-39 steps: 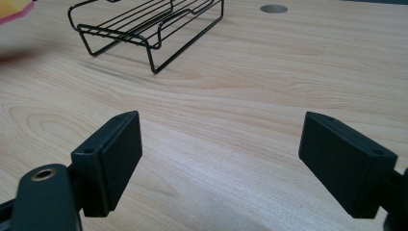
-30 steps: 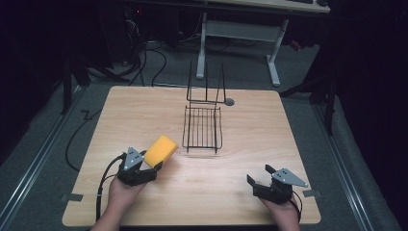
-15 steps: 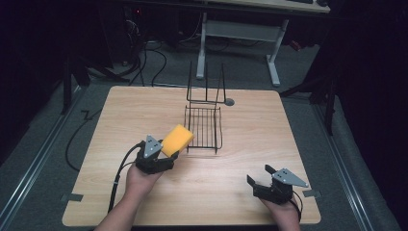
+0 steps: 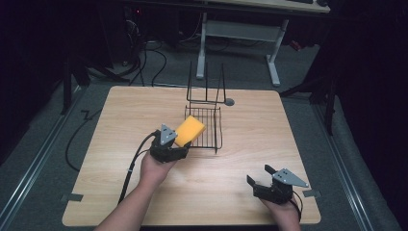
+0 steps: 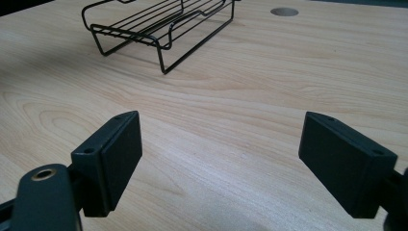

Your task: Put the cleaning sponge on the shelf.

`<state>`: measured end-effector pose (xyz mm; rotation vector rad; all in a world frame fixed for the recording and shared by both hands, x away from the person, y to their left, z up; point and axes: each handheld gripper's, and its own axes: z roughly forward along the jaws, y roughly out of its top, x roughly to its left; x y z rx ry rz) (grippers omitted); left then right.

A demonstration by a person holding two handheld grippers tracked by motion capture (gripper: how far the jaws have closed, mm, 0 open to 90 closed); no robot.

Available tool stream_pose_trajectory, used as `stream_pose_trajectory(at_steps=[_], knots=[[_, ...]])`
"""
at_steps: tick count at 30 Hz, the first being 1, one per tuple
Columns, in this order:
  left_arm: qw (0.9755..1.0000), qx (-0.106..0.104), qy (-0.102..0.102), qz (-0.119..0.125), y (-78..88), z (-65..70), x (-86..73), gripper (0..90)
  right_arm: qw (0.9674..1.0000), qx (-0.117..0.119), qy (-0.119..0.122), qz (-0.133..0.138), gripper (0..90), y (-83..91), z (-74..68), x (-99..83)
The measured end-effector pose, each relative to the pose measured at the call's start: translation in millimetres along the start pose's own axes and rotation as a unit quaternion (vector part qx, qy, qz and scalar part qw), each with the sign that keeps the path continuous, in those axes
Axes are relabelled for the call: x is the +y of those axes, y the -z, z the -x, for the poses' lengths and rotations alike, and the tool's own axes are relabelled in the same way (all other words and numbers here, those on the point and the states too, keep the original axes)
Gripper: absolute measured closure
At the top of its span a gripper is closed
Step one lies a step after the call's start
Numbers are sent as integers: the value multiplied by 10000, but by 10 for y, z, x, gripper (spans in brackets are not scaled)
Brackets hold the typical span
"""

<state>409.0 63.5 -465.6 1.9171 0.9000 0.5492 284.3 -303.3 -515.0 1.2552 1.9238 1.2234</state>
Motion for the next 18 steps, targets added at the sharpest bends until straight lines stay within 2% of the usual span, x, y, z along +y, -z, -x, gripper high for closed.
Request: stream_pose_trajectory(at_steps=[4,9,18], knots=[[10000,42,28,-21,-70,-7,34,292,10000,17,15,14,152,-5,-2,1],[9999,63,-56,-71,-183,10,115,291,10000,15,-23,13,152,2,-3,0],[9998,94,-91,-158,-426,14,256,294,10000,42,-26,-3,152,-1,4,2]])
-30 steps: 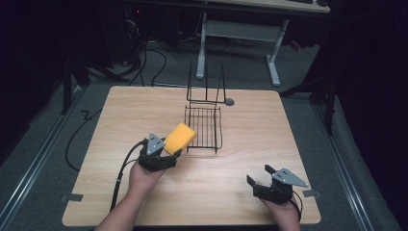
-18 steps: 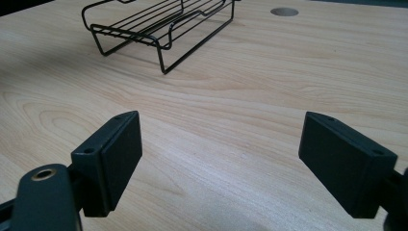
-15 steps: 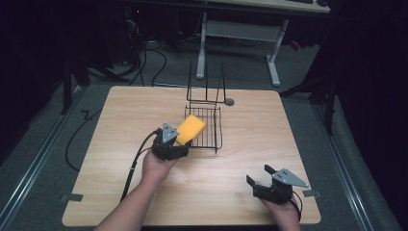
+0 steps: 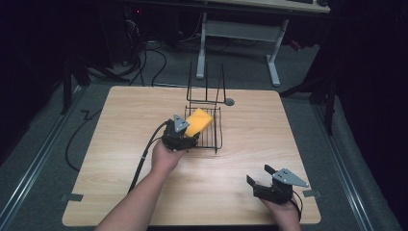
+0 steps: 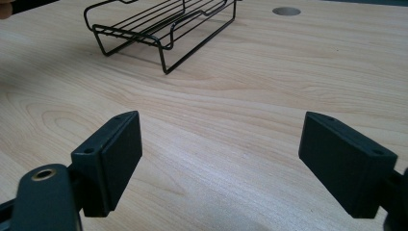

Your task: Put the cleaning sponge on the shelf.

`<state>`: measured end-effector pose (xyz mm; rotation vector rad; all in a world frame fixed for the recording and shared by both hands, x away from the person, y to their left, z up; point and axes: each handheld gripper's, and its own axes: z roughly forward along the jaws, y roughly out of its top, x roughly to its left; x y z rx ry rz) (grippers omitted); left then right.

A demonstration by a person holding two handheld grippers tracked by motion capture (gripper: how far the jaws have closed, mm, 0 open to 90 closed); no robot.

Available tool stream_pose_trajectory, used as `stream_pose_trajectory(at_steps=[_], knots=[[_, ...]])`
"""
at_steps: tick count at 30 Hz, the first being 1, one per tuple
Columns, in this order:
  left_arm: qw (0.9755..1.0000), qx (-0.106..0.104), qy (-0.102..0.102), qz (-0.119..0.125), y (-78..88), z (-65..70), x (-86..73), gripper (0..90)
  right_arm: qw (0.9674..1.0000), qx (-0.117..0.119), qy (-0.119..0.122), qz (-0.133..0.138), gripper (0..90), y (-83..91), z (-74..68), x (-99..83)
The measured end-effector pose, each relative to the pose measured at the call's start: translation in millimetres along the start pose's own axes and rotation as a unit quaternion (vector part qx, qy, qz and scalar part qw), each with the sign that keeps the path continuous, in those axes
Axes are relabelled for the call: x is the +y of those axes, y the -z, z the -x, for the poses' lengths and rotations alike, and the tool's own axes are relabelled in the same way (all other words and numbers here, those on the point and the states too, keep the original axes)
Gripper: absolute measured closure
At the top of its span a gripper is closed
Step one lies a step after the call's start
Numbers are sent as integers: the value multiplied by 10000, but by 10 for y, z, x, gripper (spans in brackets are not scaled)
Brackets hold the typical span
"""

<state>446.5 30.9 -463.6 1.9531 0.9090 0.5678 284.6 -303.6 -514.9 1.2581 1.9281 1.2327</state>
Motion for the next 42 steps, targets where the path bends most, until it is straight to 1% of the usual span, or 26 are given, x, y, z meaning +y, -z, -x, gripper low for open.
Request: stream_pose_trajectory(at_steps=[1,2,3,4,6,7,8,9,10,11,13,14,18,21,25,26,31,35,36,40,42], knots=[[10000,0,0,0,0,0,0,294,10000,0,0,0,152,0,0,0],[9999,8,92,63,-36,-23,7,295,10000,2,-25,8,152,4,-1,0],[9999,8,92,63,-36,-23,7,295,10000,2,-25,8,152,4,-1,0],[9999,-3,147,65,-62,-32,11,295,10000,6,-20,9,152,5,0,-1],[9999,11,133,-3,-117,-41,29,296,10000,12,-15,1,152,5,4,1],[9999,-15,140,26,-160,-37,42,297,10000,19,-12,-8,152,5,6,2],[9999,-15,117,-2,-184,-30,53,297,10000,24,-15,-10,152,5,9,2],[9999,-15,117,-2,-184,-30,53,298,10000,24,-15,-10,152,5,9,2],[10000,-3,57,-13,-207,-17,65,298,10000,28,-20,-9,152,5,11,2],[10000,-1,54,4,-220,-9,71,301,10000,37,-29,-7,152,6,13,1],[9999,-32,89,-64,-278,11,101,301,10000,38,-27,-10,152,6,15,0],[9999,-32,89,-64,-278,11,101,301,10000,45,-25,-10,152,5,17,0],[9997,-51,233,-103,-365,29,130,301,10000,54,-35,-15,152,4,20,-2],[9996,-19,262,-119,-406,39,126,302,10000,66,-34,-17,152,4,17,-2],[9993,-5,263,-273,-475,53,83,302,10000,73,-29,-23,152,4,20,-3],[9989,9,303,-345,-502,53,66,301,10000,73,-39,-36,152,2,22,-5],[9988,76,312,-371,-528,78,57,301,9999,82,-39,-45,152,1,22,-6],[9985,151,281,-449,-548,102,48,300,9999,88,-27,-42,152,0,20,-6],[9983,200,264,-481,-553,110,43,299,9999,87,-29,-42,152,0,19,-6],[9980,237,213,-541,-568,131,29,296,9999,96,-25,-45,152,-1,16,-6],[9977,250,223,-586,-580,133,20,293,9999,99,-23,-47,152,-1,16,-7]])
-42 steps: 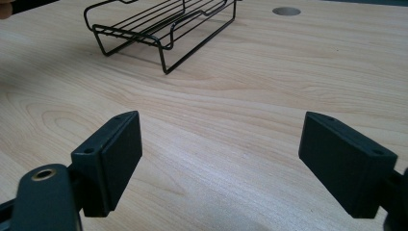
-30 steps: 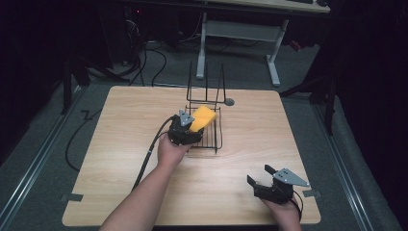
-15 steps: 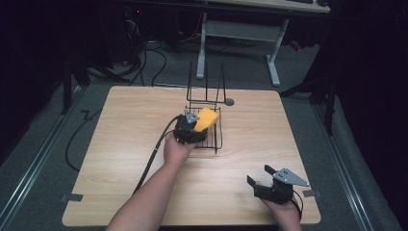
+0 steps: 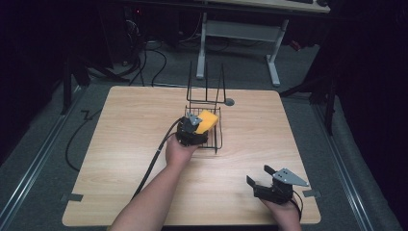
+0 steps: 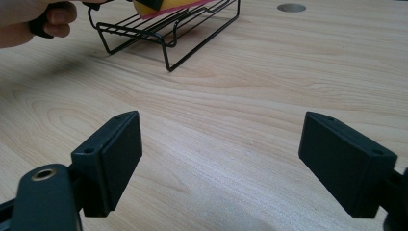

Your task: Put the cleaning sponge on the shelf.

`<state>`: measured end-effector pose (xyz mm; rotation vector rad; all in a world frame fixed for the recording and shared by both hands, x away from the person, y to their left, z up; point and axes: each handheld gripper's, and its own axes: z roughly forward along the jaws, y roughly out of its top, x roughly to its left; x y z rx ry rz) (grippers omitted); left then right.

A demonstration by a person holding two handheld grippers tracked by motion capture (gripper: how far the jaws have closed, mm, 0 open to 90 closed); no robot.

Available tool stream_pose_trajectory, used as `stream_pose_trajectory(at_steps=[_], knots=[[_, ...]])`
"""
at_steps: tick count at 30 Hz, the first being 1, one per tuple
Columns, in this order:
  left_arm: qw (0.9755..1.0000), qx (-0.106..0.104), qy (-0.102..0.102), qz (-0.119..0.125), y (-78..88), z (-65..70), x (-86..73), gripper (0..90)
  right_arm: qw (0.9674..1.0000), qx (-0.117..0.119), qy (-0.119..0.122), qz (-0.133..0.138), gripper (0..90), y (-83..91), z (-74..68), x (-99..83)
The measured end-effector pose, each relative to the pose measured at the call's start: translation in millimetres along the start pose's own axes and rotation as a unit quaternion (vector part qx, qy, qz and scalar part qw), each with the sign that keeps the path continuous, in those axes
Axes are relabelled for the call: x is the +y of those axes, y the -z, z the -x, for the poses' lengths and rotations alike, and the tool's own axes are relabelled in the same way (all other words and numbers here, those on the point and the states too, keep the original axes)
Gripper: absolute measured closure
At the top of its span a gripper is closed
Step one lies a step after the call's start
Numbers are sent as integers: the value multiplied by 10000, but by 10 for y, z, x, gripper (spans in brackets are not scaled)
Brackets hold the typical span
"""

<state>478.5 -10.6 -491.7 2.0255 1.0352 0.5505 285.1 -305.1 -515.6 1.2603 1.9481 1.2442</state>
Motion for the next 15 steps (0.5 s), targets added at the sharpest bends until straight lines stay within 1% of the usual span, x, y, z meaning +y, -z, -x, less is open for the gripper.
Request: stream_pose_trajectory(at_steps=[2,5,8,11,12,14,15], knots=[[10000,47,23,-26,-15,0,-8,290,10000,5,8,-2,152,1,1,-1],[10000,46,21,-36,-24,2,-11,288,10000,7,5,-1,152,1,1,-1],[9999,51,64,-61,-38,5,-16,278,10000,17,-12,-13,152,-2,0,-2],[9999,41,44,-109,-47,4,-25,270,10000,18,-13,-13,152,-2,0,-2],[9999,83,30,-139,-47,0,-30,261,10000,27,1,-25,153,-2,1,-3],[9999,85,21,-129,-43,4,-32,259,10000,32,10,-25,153,-3,1,-3],[9999,44,9,-155,-39,6,-33,256,10000,32,10,-28,153,-5,-1,-3]])
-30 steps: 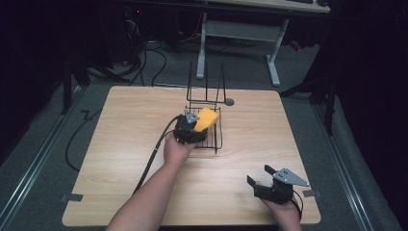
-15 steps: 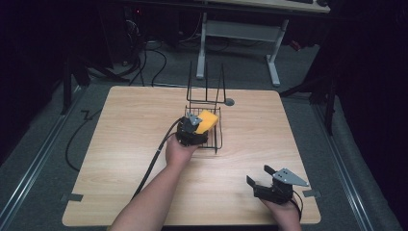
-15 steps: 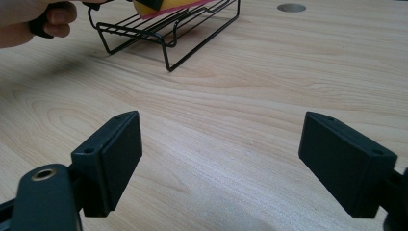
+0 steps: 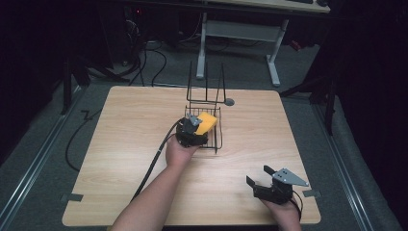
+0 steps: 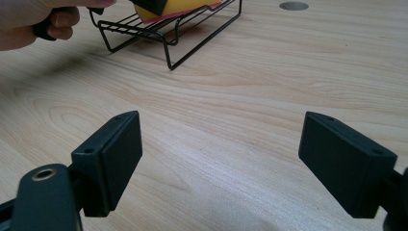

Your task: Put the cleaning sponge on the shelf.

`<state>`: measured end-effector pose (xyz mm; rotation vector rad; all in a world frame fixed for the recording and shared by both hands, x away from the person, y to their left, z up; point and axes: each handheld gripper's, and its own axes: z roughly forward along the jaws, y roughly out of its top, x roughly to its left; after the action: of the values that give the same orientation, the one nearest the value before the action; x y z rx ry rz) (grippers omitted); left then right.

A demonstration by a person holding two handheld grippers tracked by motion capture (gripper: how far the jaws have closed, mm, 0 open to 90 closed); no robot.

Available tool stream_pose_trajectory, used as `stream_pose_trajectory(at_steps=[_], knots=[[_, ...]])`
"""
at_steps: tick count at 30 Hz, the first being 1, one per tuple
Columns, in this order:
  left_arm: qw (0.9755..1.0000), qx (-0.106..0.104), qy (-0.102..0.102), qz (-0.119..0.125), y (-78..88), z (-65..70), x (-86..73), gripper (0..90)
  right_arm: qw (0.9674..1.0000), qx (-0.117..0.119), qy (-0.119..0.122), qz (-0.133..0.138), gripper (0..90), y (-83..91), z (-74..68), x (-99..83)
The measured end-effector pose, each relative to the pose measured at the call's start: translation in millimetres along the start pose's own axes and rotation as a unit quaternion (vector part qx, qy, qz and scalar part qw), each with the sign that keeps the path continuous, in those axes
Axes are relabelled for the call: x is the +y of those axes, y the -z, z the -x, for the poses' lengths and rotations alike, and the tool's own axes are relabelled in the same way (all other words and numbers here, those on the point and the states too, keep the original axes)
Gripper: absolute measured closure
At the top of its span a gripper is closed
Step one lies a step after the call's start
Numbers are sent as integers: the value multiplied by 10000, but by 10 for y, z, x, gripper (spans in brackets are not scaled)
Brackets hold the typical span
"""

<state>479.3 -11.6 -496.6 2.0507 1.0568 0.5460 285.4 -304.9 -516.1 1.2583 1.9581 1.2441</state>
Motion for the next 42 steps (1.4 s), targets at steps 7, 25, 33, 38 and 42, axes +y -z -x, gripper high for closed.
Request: stream_pose_trajectory(at_steps=[7,25,33,38,42], knots=[[10000,9,51,-16,10,-5,-15,230,10000,0,12,-6,153,-3,-6,1],[9991,-312,150,245,87,-30,18,153,10000,7,9,-12,153,-5,-6,1],[9983,-434,74,380,186,-44,46,155,10000,11,23,-18,153,-12,-6,-1],[9968,-588,51,530,292,-53,48,162,10000,7,4,-36,153,-19,-12,2],[9957,-736,31,564,363,-65,21,177,10000,19,24,-52,153,-33,-18,6]])
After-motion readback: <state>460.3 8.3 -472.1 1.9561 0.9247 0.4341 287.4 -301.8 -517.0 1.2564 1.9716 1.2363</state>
